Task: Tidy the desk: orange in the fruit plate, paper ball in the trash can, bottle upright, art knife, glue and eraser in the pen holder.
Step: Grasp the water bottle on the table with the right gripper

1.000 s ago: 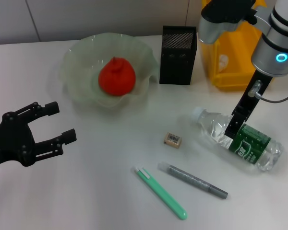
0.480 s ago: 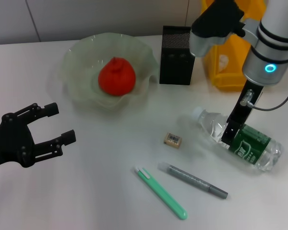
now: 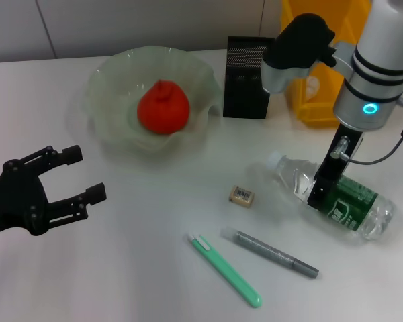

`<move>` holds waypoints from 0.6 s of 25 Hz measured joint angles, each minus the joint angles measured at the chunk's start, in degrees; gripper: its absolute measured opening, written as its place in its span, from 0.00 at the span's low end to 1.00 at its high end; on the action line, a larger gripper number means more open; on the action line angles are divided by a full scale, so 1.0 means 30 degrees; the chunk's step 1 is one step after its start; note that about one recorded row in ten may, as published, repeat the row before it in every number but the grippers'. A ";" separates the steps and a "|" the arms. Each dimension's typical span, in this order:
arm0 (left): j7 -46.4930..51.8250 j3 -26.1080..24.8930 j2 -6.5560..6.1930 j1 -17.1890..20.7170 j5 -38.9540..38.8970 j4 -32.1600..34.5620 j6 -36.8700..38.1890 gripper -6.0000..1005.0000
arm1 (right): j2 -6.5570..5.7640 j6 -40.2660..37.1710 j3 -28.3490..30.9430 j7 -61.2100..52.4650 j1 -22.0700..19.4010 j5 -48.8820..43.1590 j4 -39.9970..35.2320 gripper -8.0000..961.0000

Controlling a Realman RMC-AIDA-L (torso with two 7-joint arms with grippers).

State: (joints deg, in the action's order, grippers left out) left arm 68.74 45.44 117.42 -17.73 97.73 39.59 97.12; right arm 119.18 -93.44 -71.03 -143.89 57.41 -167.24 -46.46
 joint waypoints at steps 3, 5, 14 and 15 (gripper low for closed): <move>0.0071 -0.0016 0.0001 -0.0013 0.0102 0.0073 0.0000 0.82 | 0.0071 0.0490 -0.0185 -0.0046 0.0001 0.0076 0.0275 0.85; 0.0071 -0.0018 0.0001 -0.0013 0.0104 0.0062 0.0001 0.82 | 0.0094 0.0575 -0.0230 -0.0066 0.0003 0.0098 0.0377 0.85; 0.0086 -0.0079 0.0001 0.0013 0.0120 0.0084 0.0018 0.82 | 0.0170 0.1313 -0.1768 -0.0662 0.0037 0.0183 0.1031 0.85; 0.0059 -0.0115 0.0001 0.0019 0.0120 0.0027 0.0025 0.82 | 0.0172 0.1356 -0.1857 -0.0733 0.0034 0.0189 0.1035 0.85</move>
State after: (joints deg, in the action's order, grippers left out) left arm 68.92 45.10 117.42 -17.67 98.09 39.67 97.20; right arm 119.70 -89.38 -76.60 -146.09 57.51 -166.67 -43.36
